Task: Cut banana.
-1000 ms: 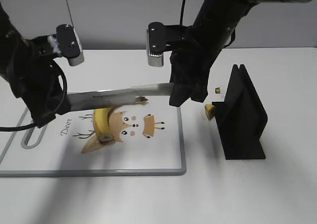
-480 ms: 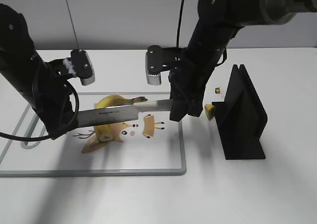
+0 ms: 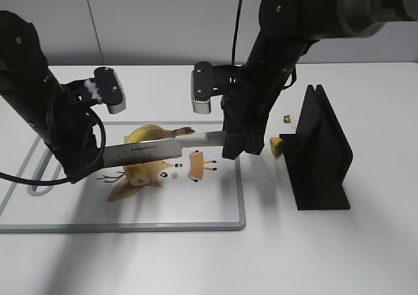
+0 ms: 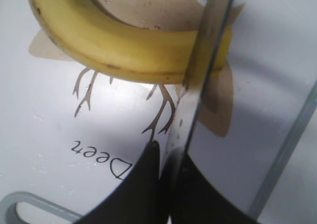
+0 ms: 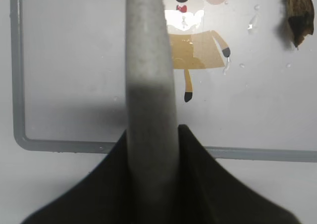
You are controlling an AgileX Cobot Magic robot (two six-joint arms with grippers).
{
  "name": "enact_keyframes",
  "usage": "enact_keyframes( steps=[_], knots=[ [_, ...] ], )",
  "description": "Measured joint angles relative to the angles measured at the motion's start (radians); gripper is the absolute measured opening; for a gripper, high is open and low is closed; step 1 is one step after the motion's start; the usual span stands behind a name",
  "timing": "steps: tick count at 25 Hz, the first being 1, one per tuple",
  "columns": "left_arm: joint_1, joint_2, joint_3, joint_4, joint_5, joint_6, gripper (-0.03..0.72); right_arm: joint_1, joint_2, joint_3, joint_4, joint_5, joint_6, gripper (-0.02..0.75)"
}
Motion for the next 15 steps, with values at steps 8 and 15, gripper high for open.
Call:
enact_keyframes(
  steps=[8,15],
  knots=[
    [0.001,0.0,0.0,-0.014,0.004,0.001,0.013,-0.001,0.0,0.0,-0.006,0.0,0.0,0.172],
    [0.001,0.001,0.001,-0.017,0.011,0.001,0.013,-0.001,0.009,0.0,-0.005,0.004,0.01,0.174]
  ],
)
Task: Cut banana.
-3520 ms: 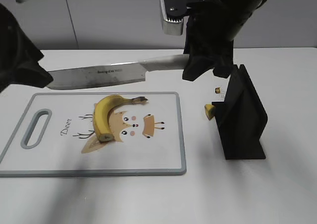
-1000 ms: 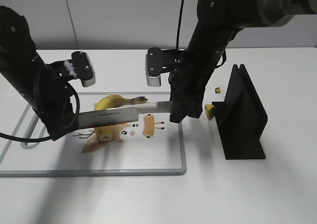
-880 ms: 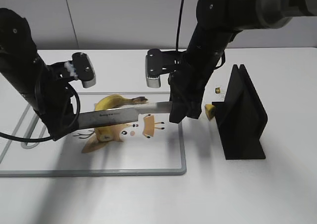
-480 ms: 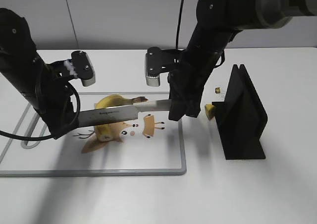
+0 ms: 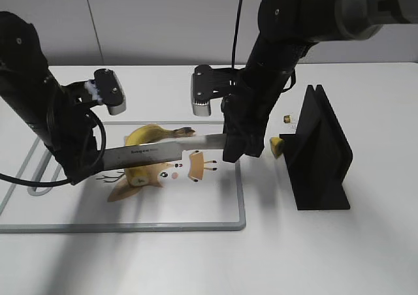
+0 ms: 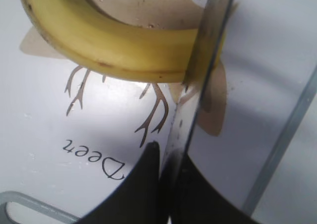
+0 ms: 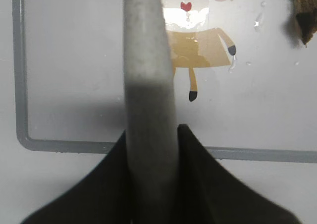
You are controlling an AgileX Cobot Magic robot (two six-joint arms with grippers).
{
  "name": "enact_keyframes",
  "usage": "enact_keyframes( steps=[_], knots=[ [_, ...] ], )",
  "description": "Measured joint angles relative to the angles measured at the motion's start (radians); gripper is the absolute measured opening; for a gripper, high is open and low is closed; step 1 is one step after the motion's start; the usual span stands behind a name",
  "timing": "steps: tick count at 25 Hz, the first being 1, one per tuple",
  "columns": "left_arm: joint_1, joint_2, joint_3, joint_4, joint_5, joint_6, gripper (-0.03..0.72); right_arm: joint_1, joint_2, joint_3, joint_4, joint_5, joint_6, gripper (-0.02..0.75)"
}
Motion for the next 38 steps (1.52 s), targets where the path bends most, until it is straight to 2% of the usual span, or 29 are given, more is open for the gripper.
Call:
enact_keyframes(
  steps=[38],
  knots=[
    [0.004,0.101,0.009,-0.038,-0.05,0.004,0.017,-0.007,0.119,-0.018,0.009,-0.026,0.01,0.191]
  ],
)
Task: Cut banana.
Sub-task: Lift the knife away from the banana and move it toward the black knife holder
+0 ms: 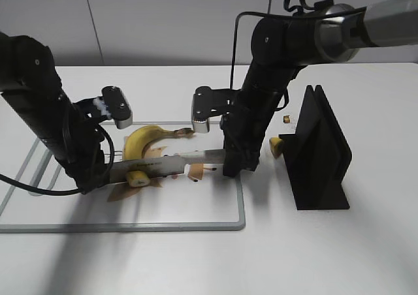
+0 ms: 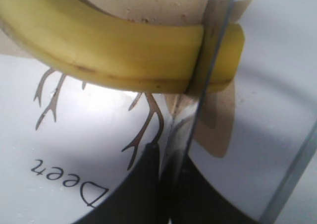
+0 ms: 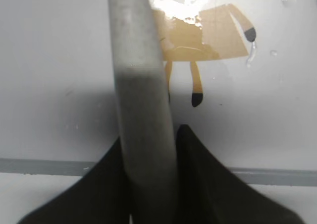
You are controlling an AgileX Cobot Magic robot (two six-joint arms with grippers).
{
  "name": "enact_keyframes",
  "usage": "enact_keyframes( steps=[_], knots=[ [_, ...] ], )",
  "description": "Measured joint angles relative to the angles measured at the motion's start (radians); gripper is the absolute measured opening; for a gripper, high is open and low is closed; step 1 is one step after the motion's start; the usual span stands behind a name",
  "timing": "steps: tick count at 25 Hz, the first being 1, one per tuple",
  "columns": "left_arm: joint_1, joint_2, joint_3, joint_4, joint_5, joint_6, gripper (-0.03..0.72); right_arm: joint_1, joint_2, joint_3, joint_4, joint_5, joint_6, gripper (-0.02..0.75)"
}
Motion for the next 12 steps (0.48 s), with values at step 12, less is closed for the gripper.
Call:
enact_keyframes(
  steps=[12],
  knots=[
    [0.004,0.02,-0.001,-0.012,0.003,0.009,0.018,0.0,-0.009,0.0,0.001,0.011,0.007,0.191]
  ],
)
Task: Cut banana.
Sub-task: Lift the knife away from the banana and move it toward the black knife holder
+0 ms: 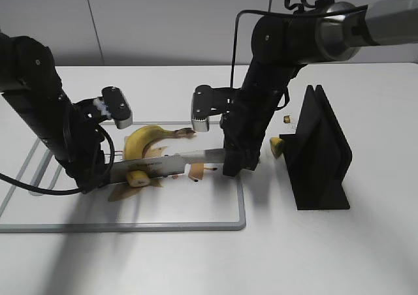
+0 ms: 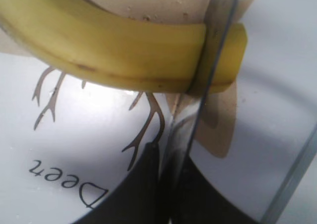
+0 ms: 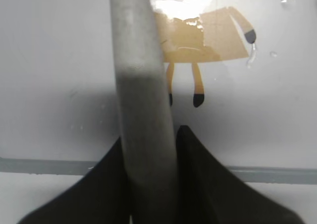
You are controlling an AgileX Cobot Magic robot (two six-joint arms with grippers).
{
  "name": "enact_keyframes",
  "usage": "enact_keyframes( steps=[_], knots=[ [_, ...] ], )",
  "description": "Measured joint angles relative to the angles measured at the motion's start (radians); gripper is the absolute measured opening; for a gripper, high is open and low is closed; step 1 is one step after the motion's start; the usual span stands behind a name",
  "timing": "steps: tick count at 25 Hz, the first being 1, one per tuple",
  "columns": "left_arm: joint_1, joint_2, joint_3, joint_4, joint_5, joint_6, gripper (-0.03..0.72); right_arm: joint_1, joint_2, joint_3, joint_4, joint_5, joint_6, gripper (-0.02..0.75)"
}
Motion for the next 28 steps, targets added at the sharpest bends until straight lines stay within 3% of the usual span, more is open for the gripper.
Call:
enact_keyframes(
  steps=[20,28],
  knots=[
    [-0.003,-0.035,0.013,-0.003,-0.019,0.003,0.018,0.003,-0.032,0.01,-0.019,-0.001,0.022,0.191],
    [-0.008,-0.145,0.022,0.013,-0.003,-0.005,0.018,0.003,-0.105,0.013,-0.034,0.016,0.023,0.191]
  ],
)
